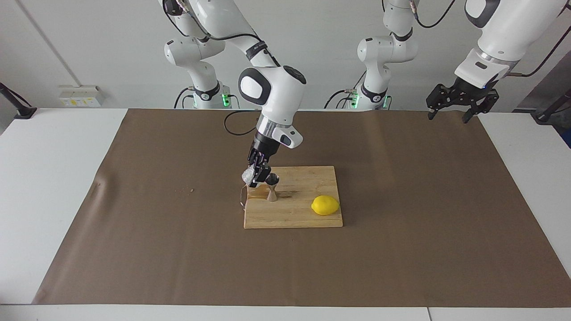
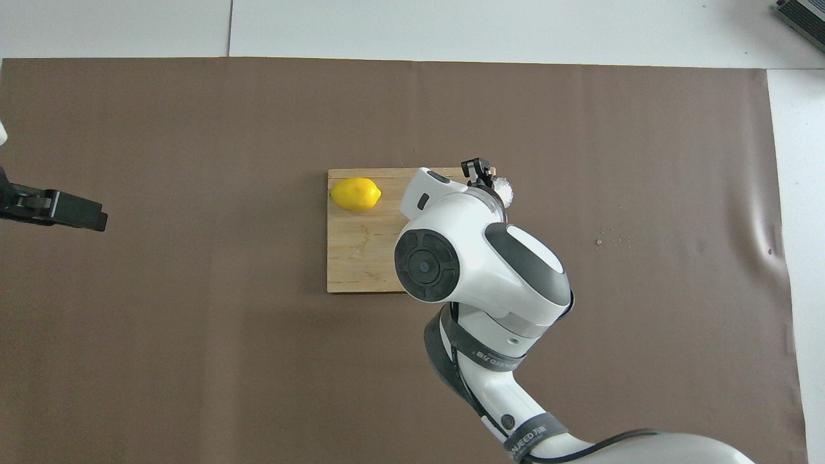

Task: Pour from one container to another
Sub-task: 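Tilt the clear glass with the right gripper over the metal cup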

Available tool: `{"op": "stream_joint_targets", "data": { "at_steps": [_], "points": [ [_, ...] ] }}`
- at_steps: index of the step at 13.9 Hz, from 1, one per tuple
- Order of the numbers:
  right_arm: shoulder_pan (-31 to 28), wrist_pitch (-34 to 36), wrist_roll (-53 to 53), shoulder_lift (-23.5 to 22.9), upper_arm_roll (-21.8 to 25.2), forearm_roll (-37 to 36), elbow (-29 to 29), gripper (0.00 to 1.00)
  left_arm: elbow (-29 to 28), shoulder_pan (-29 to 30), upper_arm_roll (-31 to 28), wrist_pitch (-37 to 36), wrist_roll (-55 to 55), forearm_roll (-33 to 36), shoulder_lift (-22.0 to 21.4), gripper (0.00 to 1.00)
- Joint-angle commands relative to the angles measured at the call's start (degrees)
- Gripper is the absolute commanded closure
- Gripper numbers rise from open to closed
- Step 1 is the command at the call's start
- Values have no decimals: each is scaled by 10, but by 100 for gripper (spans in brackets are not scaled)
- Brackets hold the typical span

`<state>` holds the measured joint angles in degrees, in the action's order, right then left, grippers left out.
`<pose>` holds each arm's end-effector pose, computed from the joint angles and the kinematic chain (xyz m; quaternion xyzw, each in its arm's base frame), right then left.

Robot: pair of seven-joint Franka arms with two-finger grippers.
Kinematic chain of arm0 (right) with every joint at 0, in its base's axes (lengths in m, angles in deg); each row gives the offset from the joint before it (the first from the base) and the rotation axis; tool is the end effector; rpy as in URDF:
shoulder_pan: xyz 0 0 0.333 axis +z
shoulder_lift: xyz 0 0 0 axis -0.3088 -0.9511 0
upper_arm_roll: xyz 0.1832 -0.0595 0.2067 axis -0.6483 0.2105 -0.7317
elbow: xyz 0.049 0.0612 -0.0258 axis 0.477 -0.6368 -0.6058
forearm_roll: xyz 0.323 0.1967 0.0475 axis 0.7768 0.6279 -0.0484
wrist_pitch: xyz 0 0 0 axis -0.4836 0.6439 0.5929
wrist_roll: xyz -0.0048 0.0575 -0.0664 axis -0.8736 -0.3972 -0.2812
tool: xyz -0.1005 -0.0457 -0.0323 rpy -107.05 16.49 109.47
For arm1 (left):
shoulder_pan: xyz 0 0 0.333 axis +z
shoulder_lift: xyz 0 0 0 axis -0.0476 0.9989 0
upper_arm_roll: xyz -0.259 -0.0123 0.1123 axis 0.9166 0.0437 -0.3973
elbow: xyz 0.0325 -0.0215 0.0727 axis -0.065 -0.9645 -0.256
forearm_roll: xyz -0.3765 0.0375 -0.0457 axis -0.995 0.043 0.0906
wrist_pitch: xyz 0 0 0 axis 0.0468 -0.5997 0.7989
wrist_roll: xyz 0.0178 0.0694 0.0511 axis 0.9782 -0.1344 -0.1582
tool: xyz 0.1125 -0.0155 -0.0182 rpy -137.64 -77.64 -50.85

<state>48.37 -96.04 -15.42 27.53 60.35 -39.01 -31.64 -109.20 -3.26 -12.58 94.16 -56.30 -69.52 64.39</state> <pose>0.5432 0.3049 0.3852 0.5983 0.7449 -0.0235 0.2942 0.5261 -0.0415 0.5974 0.9959 -0.0897 -0.0045 0.0101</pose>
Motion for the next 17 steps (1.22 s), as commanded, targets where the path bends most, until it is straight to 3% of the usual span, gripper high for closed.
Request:
{"op": "stream_joint_targets", "data": {
  "at_steps": [1, 8, 17],
  "points": [
    [1, 6, 8, 16, -2, -23, -15, 95, -15, 3, 1, 8, -4, -5, -11, 0],
    [0, 9, 29, 11, -8, -12, -3, 95, -15, 3, 0, 8, -4, -5, -11, 0],
    [-12, 9, 29, 8, -11, 92, 15, 95, -15, 3, 1, 8, -3, -5, -11, 0]
  ]
}}
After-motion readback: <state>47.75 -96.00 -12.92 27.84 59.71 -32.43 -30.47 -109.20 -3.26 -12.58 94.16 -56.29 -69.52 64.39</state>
